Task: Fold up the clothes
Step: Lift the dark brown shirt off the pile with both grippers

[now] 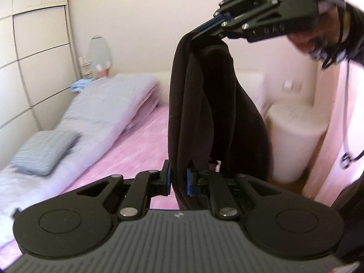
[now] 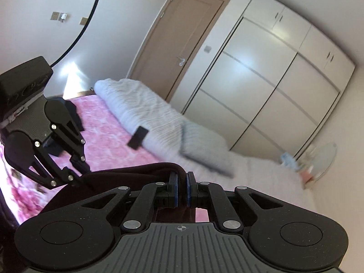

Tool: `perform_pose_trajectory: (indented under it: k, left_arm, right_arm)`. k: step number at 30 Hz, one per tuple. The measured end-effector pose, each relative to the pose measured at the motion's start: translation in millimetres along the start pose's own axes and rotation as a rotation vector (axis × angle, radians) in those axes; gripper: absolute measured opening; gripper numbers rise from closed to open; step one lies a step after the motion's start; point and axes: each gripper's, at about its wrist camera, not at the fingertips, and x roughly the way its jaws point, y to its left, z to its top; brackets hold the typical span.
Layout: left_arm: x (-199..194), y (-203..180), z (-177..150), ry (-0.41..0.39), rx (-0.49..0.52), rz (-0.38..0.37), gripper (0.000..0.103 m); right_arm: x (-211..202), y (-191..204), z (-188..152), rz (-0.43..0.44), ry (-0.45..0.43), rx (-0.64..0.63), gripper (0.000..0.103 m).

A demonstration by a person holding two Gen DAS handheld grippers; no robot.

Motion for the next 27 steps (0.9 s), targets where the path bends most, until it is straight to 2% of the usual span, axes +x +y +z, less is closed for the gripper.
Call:
perform_pose_trajectory:
  k: [4, 8, 11, 13, 15, 17, 18, 19, 21, 24, 26, 27]
  left_arm:
    - [22, 16, 1, -0.002, -0.057, 0.015, 0.011]
    - [67, 45, -30, 0.085, -0.158, 0.100, 0.016]
    - [116, 90, -80, 0.215, -0.282, 0.244, 0.023]
    - [142, 121, -118, 0.340, -0.362, 0.366, 0.023]
    - [149, 149, -150, 0.426, -0.452, 0.442, 0.023]
    - [146, 170, -175, 0.471, -0.508, 0.494, 0.025]
    - [144, 177, -184, 0.490, -0.522, 0.510, 0.028]
    - [144, 182, -190, 0.509, -0.528, 0.520, 0.029]
    - [146, 191, -204, 0.544, -0.528, 0.522, 0.030]
    - [163, 189, -212, 0.581, -0.454, 0.460, 0.037]
    - [188, 179, -214, 0.610, -0.375, 0.402, 0.044]
    - [202, 175, -217, 0.623, -0.343, 0.378, 0.044]
  right_arm:
    - [-41, -40, -6, -0.056, -0.006, -0.055, 0.006]
    - [79, -51, -16, 0.098, 0.066, -0.086, 0.006]
    - [170, -60, -23, 0.213, 0.121, -0.110, 0.006]
    - [238, -51, -36, 0.237, 0.171, -0.103, 0.013]
    - [295, -46, -46, 0.247, 0.196, -0.094, 0.042]
    - [306, -52, -62, 0.220, 0.199, -0.030, 0.058]
    - [309, -58, -71, 0.207, 0.208, 0.014, 0.058]
    - [311, -63, -81, 0.196, 0.218, 0.059, 0.058]
    - [334, -64, -109, 0.207, 0.308, 0.163, 0.058]
    - [340, -65, -165, 0.219, 0.466, 0.295, 0.058]
    - [325, -61, -206, 0.212, 0.558, 0.364, 0.058]
    - [331, -57, -220, 0.223, 0.590, 0.394, 0.058]
